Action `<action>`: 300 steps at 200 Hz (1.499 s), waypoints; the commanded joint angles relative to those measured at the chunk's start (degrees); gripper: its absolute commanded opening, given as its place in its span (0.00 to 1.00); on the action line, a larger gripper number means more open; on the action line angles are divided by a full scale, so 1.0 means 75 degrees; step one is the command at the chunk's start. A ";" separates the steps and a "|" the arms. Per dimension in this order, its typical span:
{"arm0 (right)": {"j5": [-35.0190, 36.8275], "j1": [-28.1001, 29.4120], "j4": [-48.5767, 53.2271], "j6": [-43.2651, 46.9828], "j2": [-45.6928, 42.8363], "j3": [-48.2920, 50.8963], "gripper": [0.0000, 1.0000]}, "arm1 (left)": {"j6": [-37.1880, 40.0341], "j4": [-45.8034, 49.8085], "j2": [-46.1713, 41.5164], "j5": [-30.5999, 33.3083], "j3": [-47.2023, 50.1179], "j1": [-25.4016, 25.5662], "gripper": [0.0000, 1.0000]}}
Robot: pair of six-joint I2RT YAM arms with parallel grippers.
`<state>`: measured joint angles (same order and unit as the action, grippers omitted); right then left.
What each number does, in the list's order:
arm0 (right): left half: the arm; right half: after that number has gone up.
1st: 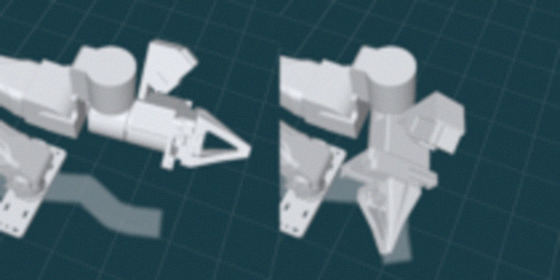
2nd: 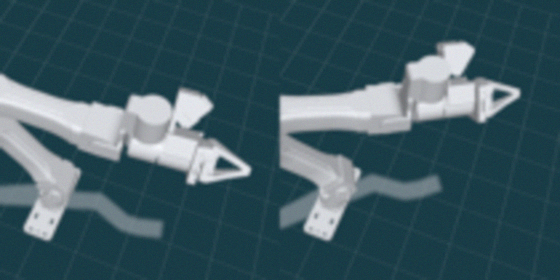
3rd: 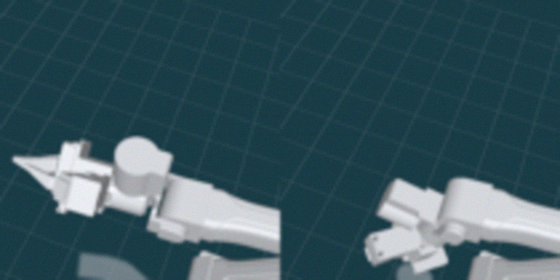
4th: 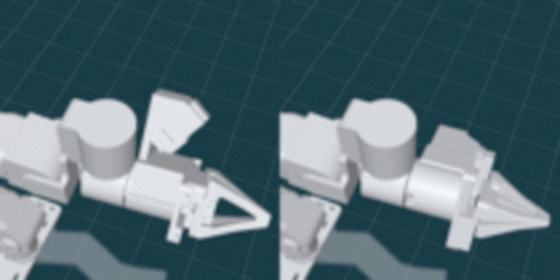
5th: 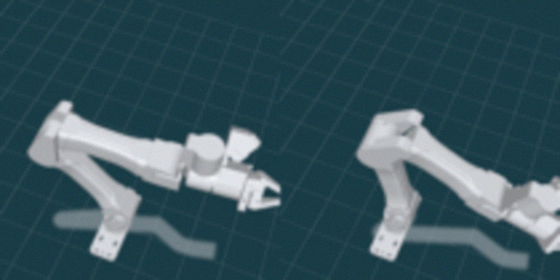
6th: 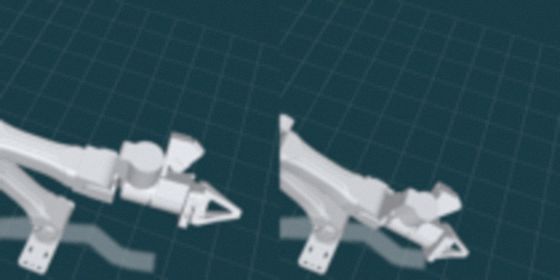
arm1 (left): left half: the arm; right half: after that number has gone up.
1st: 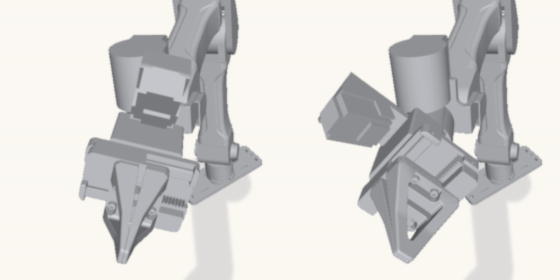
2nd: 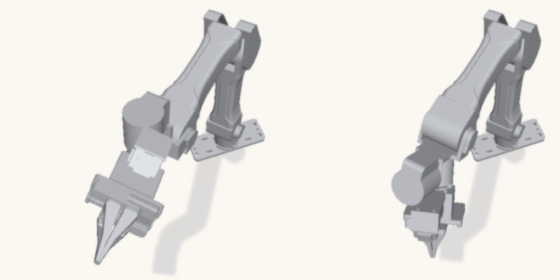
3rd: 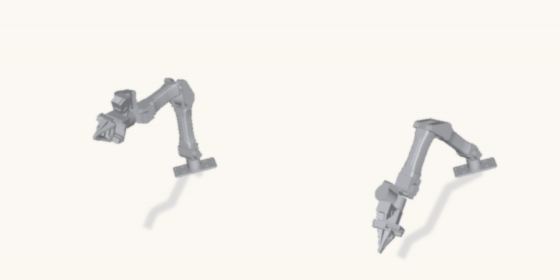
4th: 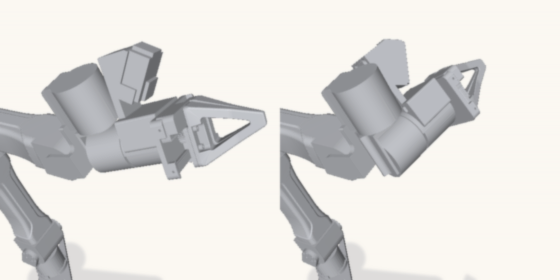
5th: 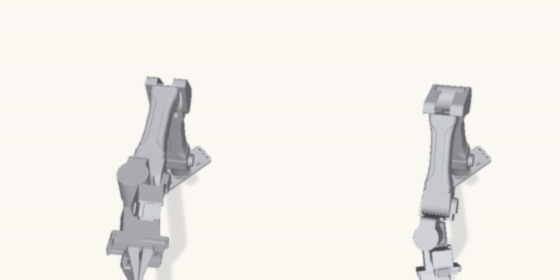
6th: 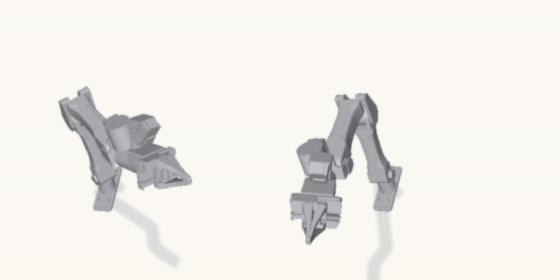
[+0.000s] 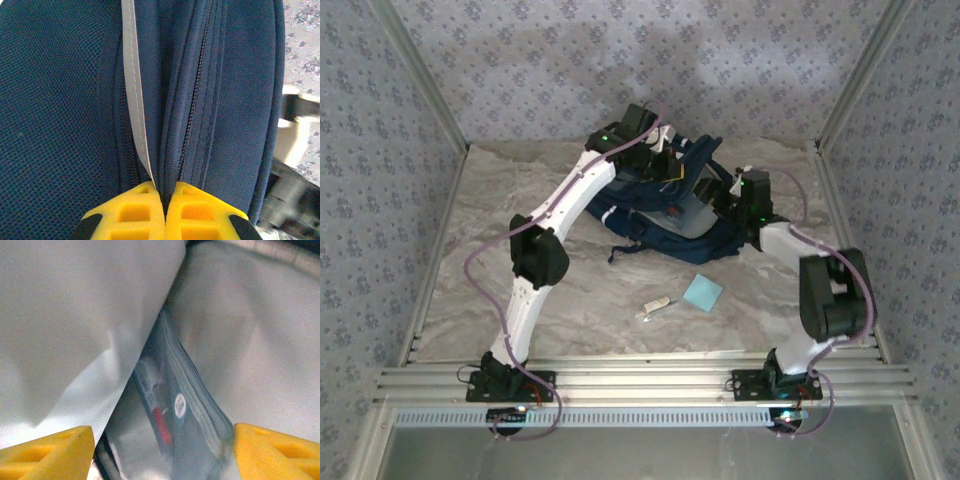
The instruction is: Pack books, pencil case, and school supplies into a backpack
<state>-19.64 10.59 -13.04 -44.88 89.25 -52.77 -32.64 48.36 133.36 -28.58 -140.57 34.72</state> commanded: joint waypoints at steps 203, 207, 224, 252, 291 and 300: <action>0.3269 0.4240 0.2611 -0.1958 0.1632 -0.2645 0.54 | -0.0108 -0.3392 -0.3201 0.0893 0.6082 -0.2502 0.64; 0.3304 0.4237 0.2508 -0.2105 0.1742 -0.2701 0.51 | -0.0129 -0.3460 -0.3159 0.0892 0.6158 -0.2558 0.64; 0.3339 0.4231 0.2326 -0.2739 0.2180 -0.3030 0.44 | -0.0211 -0.3741 -0.2886 0.0859 0.6286 -0.2671 0.64; 0.3268 0.4265 0.2751 -0.3546 0.2857 -0.3799 0.43 | -0.0246 -0.3916 -0.2226 0.0840 0.6003 -0.2684 0.64; 0.3509 0.4276 0.3093 -0.4795 0.3170 -0.3916 0.45 | -0.0351 -0.4031 -0.1550 0.0828 0.6033 -0.2690 0.62; 0.3627 0.4283 0.3142 -0.4996 0.3163 -0.3897 0.45 | -0.0423 -0.4148 -0.1496 0.0802 0.6196 -0.2684 0.62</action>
<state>4.12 42.39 7.68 -74.04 112.12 -80.95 -34.52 19.92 120.79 -22.24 -94.43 14.41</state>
